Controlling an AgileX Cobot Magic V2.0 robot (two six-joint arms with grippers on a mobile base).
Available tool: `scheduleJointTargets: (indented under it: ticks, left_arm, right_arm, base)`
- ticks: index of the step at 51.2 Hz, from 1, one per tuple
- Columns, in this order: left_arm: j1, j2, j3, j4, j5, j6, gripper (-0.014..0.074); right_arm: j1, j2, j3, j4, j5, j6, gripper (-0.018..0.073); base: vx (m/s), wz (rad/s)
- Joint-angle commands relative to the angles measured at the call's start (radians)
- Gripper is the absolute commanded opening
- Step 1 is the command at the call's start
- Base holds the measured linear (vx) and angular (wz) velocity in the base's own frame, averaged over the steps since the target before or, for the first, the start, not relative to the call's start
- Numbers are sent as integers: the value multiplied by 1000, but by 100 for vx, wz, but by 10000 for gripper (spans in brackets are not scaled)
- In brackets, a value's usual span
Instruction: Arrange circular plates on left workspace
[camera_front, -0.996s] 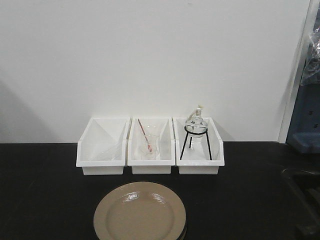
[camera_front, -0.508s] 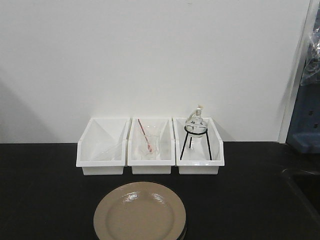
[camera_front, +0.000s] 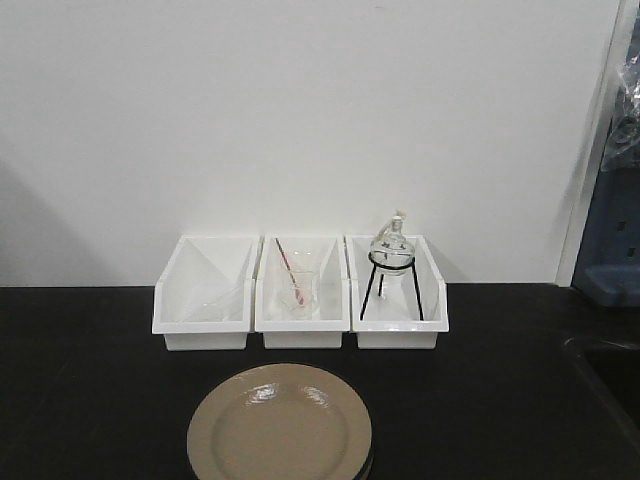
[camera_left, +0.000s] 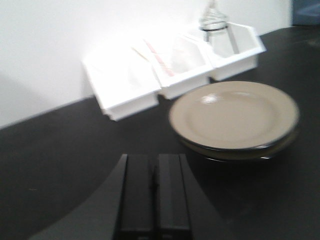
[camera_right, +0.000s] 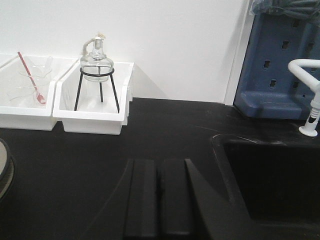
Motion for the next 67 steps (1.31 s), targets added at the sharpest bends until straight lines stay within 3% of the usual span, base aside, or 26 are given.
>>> scheduleJointTargets:
  ticks: [1,5,9,10,13,19,22,25,67]
  left_arm:
    - [-9,-62,20,81,-133,-87,-1]
    - [-17,-127,87,209,-190,-234,-1]
    - [-20,-204,179,386,-265,-454,-1]
    - [-22,-216,187,399,-281,-471,-1]
    - [-28,-272,261,521,-355,-643,-1]
    - [-36,-283,388,708,-534,-908,-1]
    - [-35,-286,379,800,-506,-974,-1]
    - [-35,-285,379,838,-530,-1004,-1]
    - [-35,-285,379,833,-556,-1003,0]
  right_arm:
    - [-4,-8,-28,-15,-51,1,-2]
    - [-4,-8,-28,-15,-51,1,-2]
    - [-4,-8,-28,-15,-51,1,-2]
    - [-4,-8,-28,-15,-51,1,-2]
    - [-4,-8,-28,-15,-51,1,-2]
    - [-4,-8,-28,-15,-46,1,-2]
    - [-4,-8,-28,-15,-49,1,-2]
    - [-4,-8,-28,-15,-44,1,-2]
    - [-4,-8,-28,-17,-46,-5,-2]
  base:
    - [0,0]
    - [0,0]
    - [0,0]
    - [0,0]
    - [0,0]
    - [0,0]
    - [0,1]
    - [0,0]
    - [0,0]
